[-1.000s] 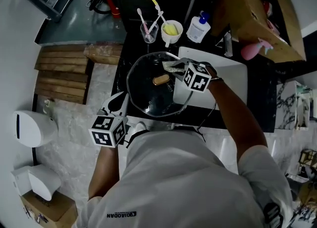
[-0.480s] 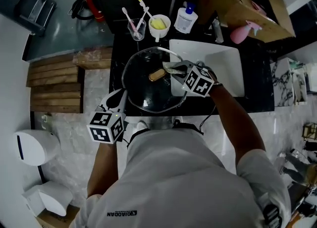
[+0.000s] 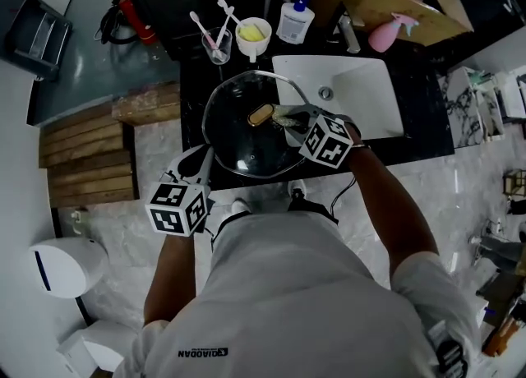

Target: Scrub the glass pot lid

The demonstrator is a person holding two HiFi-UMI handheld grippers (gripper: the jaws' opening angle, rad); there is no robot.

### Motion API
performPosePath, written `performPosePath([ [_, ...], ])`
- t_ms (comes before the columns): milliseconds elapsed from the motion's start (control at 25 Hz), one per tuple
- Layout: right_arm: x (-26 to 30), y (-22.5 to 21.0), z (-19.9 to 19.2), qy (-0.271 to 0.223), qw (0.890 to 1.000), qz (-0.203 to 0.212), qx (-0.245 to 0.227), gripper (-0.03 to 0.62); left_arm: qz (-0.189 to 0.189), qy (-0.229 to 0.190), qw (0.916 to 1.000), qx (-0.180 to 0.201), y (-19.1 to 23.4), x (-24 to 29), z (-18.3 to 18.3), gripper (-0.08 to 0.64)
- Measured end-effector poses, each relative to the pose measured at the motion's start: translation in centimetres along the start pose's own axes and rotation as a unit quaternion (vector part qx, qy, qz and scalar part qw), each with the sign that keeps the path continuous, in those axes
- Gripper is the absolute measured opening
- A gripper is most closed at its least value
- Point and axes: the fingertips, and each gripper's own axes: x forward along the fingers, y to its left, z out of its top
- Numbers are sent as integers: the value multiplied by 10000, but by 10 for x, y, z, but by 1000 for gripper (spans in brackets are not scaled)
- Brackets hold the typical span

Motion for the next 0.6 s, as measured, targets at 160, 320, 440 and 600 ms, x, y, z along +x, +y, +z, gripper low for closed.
performPosePath([
  [160,-3,6,-1,17,9994,-124,313,81,-146,63,9998,109,2,-6,-4,17],
  [320,-7,19,-2,62,9986,-210,474,81,-265,131,9994,181,4,-14,-10,17],
  [440,-9,27,-2,31,9975,-308,642,81,-349,149,9990,218,5,-19,-14,17],
  [600,-12,39,-4,85,9960,-399,796,81,-464,192,9983,285,2,-22,-22,17],
])
